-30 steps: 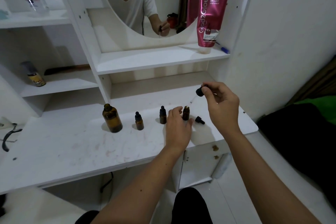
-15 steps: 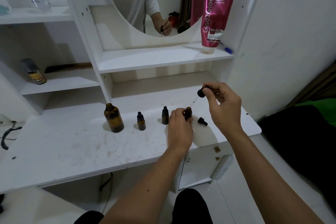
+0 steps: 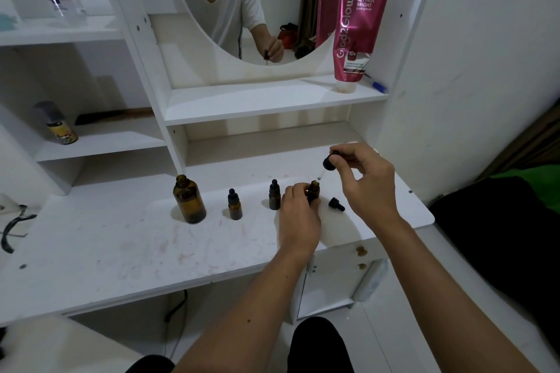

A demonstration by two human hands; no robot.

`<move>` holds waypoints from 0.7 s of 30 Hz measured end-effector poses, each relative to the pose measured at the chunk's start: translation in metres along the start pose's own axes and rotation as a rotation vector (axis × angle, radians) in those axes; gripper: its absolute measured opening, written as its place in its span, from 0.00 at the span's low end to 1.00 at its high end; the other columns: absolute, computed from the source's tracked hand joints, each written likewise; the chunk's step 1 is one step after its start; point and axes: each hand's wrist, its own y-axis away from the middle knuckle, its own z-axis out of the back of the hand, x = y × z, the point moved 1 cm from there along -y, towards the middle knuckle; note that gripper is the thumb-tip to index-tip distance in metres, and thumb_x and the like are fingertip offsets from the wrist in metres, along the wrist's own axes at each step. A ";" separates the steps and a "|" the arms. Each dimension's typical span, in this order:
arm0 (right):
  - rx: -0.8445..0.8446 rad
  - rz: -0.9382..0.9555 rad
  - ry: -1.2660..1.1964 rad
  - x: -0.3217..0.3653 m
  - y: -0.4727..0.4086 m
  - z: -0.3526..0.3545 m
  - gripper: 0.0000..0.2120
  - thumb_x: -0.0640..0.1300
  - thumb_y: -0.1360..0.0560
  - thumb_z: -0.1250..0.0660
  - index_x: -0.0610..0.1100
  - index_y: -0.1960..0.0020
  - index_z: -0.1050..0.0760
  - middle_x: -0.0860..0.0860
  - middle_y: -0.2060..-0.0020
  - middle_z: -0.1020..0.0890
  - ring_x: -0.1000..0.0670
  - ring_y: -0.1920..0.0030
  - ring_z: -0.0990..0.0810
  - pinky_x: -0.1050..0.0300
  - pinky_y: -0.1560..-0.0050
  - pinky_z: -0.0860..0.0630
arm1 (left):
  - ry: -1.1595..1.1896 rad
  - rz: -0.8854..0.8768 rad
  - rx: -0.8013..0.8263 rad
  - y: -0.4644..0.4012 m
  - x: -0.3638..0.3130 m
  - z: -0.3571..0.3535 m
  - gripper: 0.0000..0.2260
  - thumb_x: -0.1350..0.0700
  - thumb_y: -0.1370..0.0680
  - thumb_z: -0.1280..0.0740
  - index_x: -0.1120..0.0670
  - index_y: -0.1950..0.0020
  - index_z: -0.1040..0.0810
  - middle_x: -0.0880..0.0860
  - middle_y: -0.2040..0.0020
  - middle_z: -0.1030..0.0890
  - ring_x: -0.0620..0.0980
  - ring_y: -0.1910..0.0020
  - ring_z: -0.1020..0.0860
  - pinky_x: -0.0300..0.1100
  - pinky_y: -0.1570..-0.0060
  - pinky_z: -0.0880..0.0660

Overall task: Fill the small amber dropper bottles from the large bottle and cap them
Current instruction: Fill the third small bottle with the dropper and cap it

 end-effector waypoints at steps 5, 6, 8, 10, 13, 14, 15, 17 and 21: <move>0.091 -0.041 0.024 -0.009 0.004 -0.015 0.06 0.34 0.21 0.28 0.39 0.45 0.16 0.49 0.54 0.14 0.63 0.53 0.16 0.71 0.48 0.22 | -0.027 -0.022 0.002 0.000 0.003 -0.001 0.10 0.55 0.16 0.37 0.52 0.34 0.26 0.48 0.39 0.24 0.48 0.40 0.25 0.47 0.39 0.24; 0.096 -0.071 0.018 -0.010 0.005 -0.017 0.06 0.34 0.21 0.28 0.39 0.46 0.16 0.49 0.54 0.14 0.64 0.53 0.16 0.72 0.48 0.23 | -0.028 -0.022 0.001 0.000 0.003 -0.002 0.10 0.55 0.16 0.37 0.52 0.34 0.26 0.48 0.39 0.24 0.48 0.40 0.25 0.47 0.39 0.24; 0.088 -0.143 -0.013 -0.011 0.005 -0.020 0.04 0.34 0.21 0.28 0.39 0.48 0.16 0.50 0.56 0.13 0.63 0.54 0.16 0.73 0.50 0.23 | -0.025 -0.019 0.003 0.000 0.003 -0.002 0.11 0.55 0.16 0.37 0.52 0.34 0.26 0.48 0.39 0.24 0.48 0.40 0.25 0.47 0.39 0.23; 0.071 -0.181 -0.022 -0.011 0.003 -0.021 0.04 0.33 0.22 0.28 0.40 0.51 0.15 0.51 0.58 0.13 0.62 0.55 0.16 0.74 0.50 0.24 | -0.023 -0.022 0.001 0.000 0.002 -0.001 0.11 0.55 0.16 0.37 0.52 0.34 0.26 0.48 0.39 0.23 0.47 0.40 0.25 0.47 0.39 0.24; 0.066 -0.195 -0.020 -0.010 0.000 -0.021 0.05 0.33 0.23 0.28 0.40 0.53 0.15 0.51 0.58 0.14 0.63 0.55 0.16 0.74 0.51 0.25 | -0.026 -0.022 0.002 0.000 0.002 -0.001 0.11 0.55 0.16 0.37 0.52 0.34 0.26 0.48 0.40 0.23 0.48 0.40 0.25 0.47 0.40 0.24; 0.067 -0.198 -0.020 -0.011 0.000 -0.021 0.05 0.33 0.22 0.28 0.40 0.53 0.15 0.51 0.58 0.14 0.63 0.55 0.16 0.74 0.51 0.25 | -0.026 -0.019 0.003 0.000 0.002 -0.001 0.10 0.55 0.16 0.37 0.52 0.34 0.26 0.48 0.40 0.23 0.48 0.40 0.25 0.47 0.40 0.24; 0.069 -0.201 -0.020 -0.011 0.000 -0.021 0.05 0.33 0.22 0.28 0.41 0.52 0.15 0.51 0.58 0.13 0.63 0.55 0.16 0.74 0.51 0.24 | -0.028 -0.019 0.002 0.000 0.002 -0.001 0.10 0.55 0.16 0.37 0.52 0.34 0.26 0.48 0.40 0.23 0.48 0.40 0.25 0.47 0.40 0.23; 0.085 -0.213 -0.027 -0.012 0.002 -0.020 0.05 0.35 0.21 0.29 0.43 0.50 0.15 0.52 0.57 0.13 0.61 0.54 0.15 0.71 0.49 0.22 | -0.038 -0.019 0.002 0.000 0.002 -0.001 0.10 0.55 0.16 0.37 0.52 0.35 0.26 0.47 0.40 0.23 0.48 0.40 0.25 0.47 0.39 0.24; 0.110 -0.232 -0.048 -0.011 0.001 -0.018 0.07 0.37 0.20 0.29 0.43 0.44 0.15 0.54 0.53 0.13 0.60 0.51 0.14 0.69 0.46 0.21 | -0.045 -0.019 0.003 0.001 0.002 -0.002 0.11 0.55 0.16 0.37 0.52 0.34 0.26 0.48 0.39 0.23 0.48 0.39 0.25 0.47 0.39 0.24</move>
